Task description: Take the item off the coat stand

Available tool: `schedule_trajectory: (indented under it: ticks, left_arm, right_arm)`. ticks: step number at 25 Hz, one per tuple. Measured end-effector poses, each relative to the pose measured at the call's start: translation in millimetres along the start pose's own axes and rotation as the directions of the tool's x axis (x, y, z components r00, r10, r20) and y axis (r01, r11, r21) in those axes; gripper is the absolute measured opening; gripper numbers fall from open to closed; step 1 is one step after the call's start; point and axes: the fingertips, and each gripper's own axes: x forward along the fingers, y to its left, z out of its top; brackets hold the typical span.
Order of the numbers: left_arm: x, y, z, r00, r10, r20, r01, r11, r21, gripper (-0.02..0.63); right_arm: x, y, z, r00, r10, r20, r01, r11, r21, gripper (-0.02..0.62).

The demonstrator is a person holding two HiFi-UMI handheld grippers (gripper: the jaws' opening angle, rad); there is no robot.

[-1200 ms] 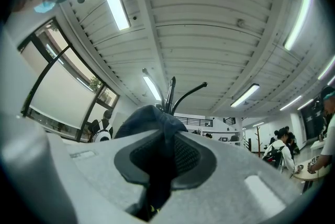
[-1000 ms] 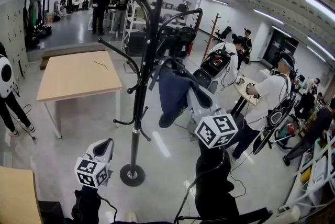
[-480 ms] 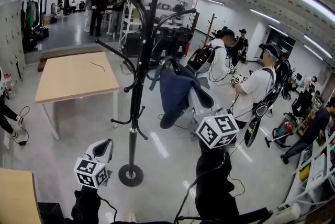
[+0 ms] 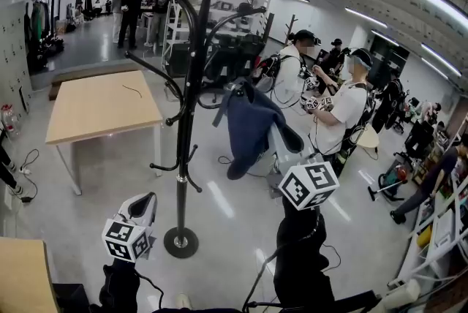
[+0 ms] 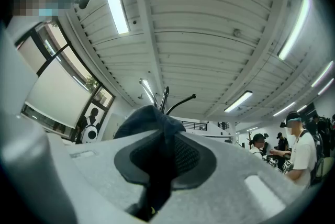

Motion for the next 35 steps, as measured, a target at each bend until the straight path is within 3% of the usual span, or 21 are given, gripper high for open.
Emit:
schedule_trajectory:
  ticks: [16,23,35]
  left_arm:
    - [-4.3,-14.9,1.1,1.0,-0.001,-0.005,0.001,1.0,0.003,0.003]
    - [-5.9,-45.5,-6.6,1.0,-0.007,-0.007,0.007,1.0,0.007,0.003]
    - [-23.7,-51.4,-0.3,1.0,-0.001,-0.017,0.001,1.0,0.014,0.003]
  right_arm:
    - [-48.2,-16.0,-6.0,0.999,-0.037,-0.017,0.037,0.999,0.016,0.041]
    - [-80.1,-26.3,-8.4,0.999,-0.04,-0.025,0.041,0.999,0.022,0.041]
    - [-106.0,-10.9,-9.3,0.998,-0.045,-0.032,0.046,0.998,0.037,0.041]
